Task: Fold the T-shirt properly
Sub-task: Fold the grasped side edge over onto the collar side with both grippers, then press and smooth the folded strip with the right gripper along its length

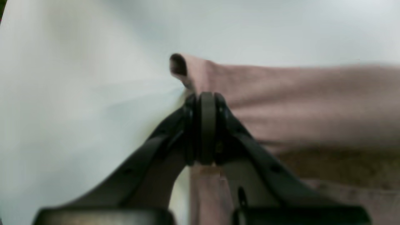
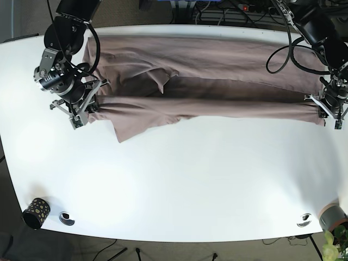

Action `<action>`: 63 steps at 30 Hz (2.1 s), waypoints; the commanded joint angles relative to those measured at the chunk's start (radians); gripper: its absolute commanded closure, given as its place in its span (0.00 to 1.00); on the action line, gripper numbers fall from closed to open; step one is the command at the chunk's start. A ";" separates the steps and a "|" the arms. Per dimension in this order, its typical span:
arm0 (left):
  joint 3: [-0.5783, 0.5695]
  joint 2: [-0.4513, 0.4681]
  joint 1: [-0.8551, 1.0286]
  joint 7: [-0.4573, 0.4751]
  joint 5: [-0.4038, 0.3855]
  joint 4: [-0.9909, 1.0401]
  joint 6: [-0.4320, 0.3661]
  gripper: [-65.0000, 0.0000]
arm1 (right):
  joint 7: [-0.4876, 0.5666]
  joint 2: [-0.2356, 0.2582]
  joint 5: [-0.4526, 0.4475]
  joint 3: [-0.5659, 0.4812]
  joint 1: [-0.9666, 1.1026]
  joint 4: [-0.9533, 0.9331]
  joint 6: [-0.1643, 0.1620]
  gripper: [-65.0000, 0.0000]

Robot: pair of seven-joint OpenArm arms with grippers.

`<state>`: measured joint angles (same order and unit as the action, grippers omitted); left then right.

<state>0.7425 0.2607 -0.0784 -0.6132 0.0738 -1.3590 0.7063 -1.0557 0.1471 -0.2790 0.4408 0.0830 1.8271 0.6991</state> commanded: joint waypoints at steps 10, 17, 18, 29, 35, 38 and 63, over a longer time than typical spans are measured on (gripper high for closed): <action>0.033 0.027 0.006 -0.146 -0.007 -0.130 -0.008 1.00 | -0.054 0.009 -0.068 0.036 0.062 0.076 -0.001 0.92; 0.028 0.025 0.099 -0.156 -0.007 -0.195 -0.008 1.00 | -0.054 0.009 -0.068 0.036 0.136 0.130 -0.001 0.92; 0.028 0.025 0.105 -0.156 -0.007 -0.191 -0.008 1.00 | -0.054 0.009 -0.067 0.036 0.137 0.128 -0.001 0.92; -0.019 0.027 0.199 -0.156 -0.007 -0.193 -0.008 0.58 | -0.054 0.003 -0.068 0.036 0.180 0.130 -0.001 0.53; -0.024 0.024 0.196 -0.156 -0.007 -0.201 -0.008 0.52 | -0.054 -0.001 -0.070 0.029 0.153 0.128 -0.001 0.28; -0.024 0.024 0.177 -0.156 -0.007 -0.202 -0.008 0.53 | -0.056 -0.025 -0.070 0.029 0.097 0.099 -0.001 0.28; -0.073 0.001 0.188 -0.156 -0.007 -0.190 -0.008 0.53 | -0.114 -0.117 -0.070 0.026 -0.318 -0.448 -0.001 0.29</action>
<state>0.6647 0.2390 0.1223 -0.7799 0.0689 -1.5337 0.7048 -1.1824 0.0277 -0.3340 0.4675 -0.2096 1.3968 0.6926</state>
